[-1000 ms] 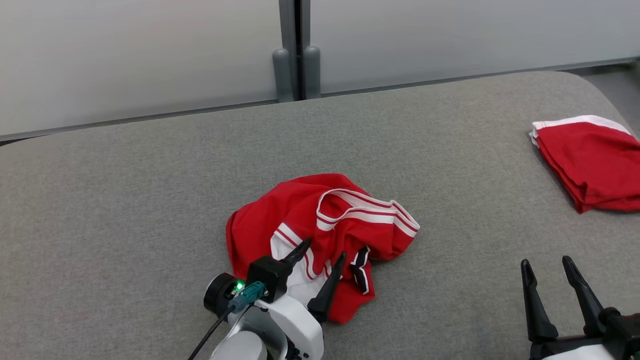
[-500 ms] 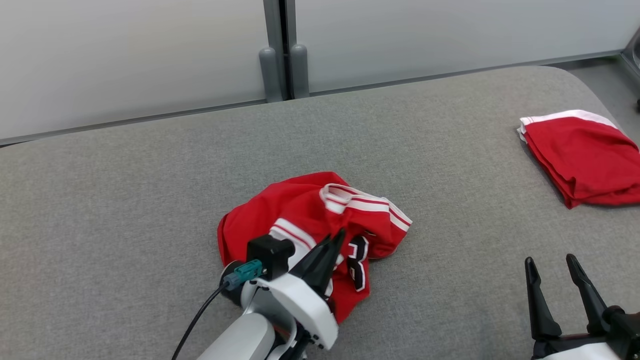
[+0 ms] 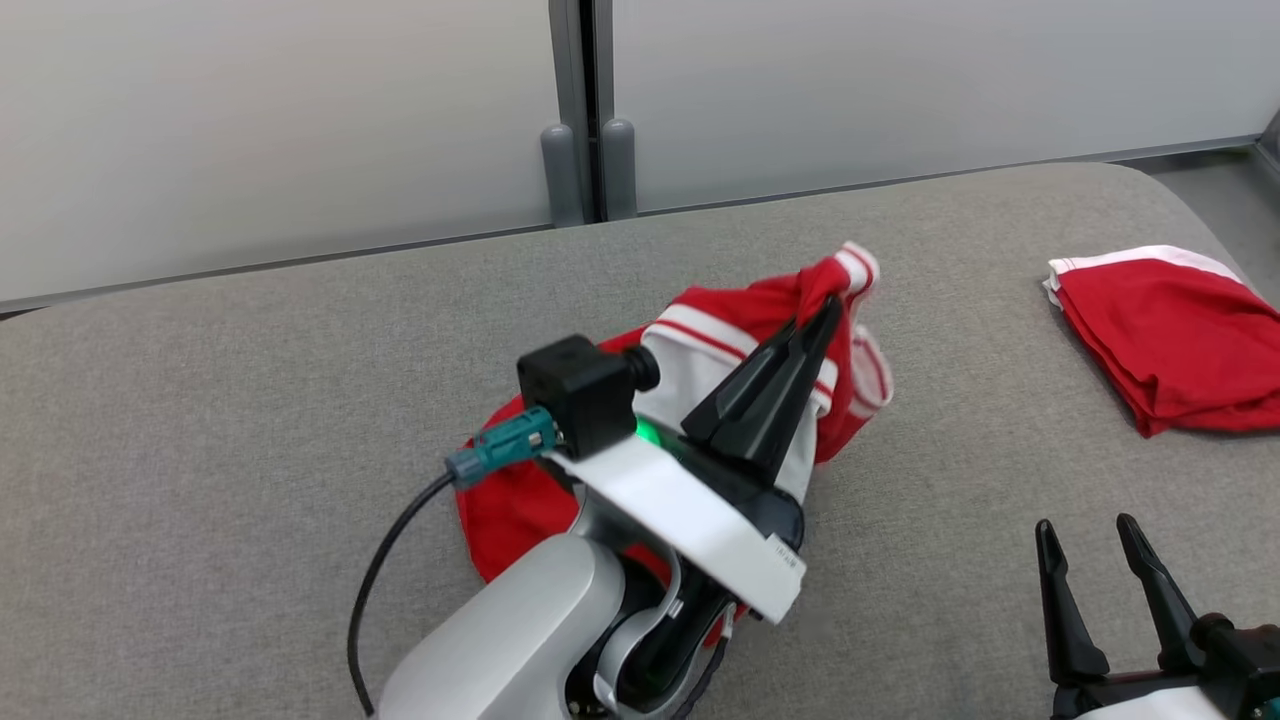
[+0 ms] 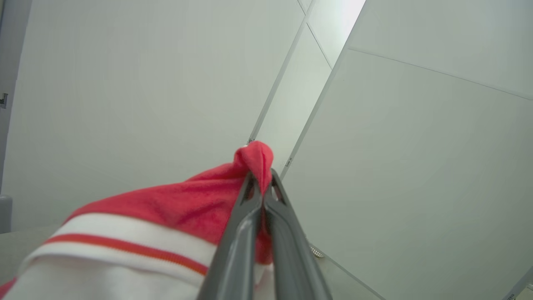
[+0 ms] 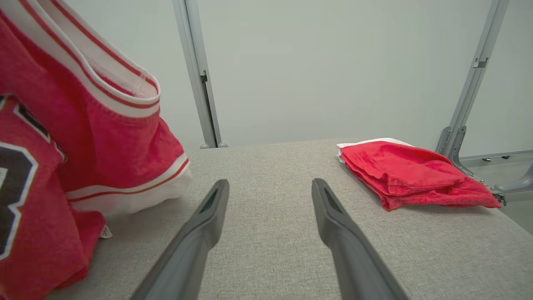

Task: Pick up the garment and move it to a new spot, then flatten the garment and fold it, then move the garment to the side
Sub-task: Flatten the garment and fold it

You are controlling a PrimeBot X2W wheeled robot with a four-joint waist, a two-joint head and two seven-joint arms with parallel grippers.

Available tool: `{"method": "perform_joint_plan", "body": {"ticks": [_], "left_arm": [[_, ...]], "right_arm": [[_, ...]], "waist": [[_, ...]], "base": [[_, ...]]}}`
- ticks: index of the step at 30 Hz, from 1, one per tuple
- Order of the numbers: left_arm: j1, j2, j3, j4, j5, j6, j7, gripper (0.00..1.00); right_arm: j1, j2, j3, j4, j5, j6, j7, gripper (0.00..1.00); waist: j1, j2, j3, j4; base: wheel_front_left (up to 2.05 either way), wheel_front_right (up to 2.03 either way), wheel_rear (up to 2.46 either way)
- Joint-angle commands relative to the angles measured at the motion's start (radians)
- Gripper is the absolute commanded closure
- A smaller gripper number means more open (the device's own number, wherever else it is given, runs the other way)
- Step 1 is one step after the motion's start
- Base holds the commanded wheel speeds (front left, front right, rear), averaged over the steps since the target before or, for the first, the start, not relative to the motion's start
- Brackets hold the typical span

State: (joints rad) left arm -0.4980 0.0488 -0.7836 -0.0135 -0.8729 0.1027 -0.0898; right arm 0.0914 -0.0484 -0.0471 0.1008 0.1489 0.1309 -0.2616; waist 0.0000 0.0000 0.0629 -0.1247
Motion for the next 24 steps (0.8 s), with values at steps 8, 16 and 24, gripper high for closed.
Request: {"method": "perform_joint_plan", "body": {"ticks": [8,16,24], "left_arm": [[-0.169,0.003,-0.023,-0.135,-0.178,0.141,-0.08,1.0],[-0.205,0.009,-0.037,-0.221,-0.219,0.2,-0.085,1.0],[-0.123,0.106,-0.017,-0.345,-0.255,0.24,-0.034,1.0]], "right_arm": [[0.005,-0.004,0.007,0.009,0.017,0.0,-0.005,0.0],[0.026,-0.004,-0.009,0.013,0.014,0.0,-0.005,0.0],[0.045,-0.004,-0.024,0.002,-0.002,0.0,-0.005,0.0]], "waist": [[0.0,0.0,-0.021,-0.01],[0.0,0.0,-0.047,0.005],[0.0,0.0,-0.056,0.051]], "base": [[0.0,0.0,0.0],[0.0,0.0,0.0],[0.0,0.0,0.0]]}}
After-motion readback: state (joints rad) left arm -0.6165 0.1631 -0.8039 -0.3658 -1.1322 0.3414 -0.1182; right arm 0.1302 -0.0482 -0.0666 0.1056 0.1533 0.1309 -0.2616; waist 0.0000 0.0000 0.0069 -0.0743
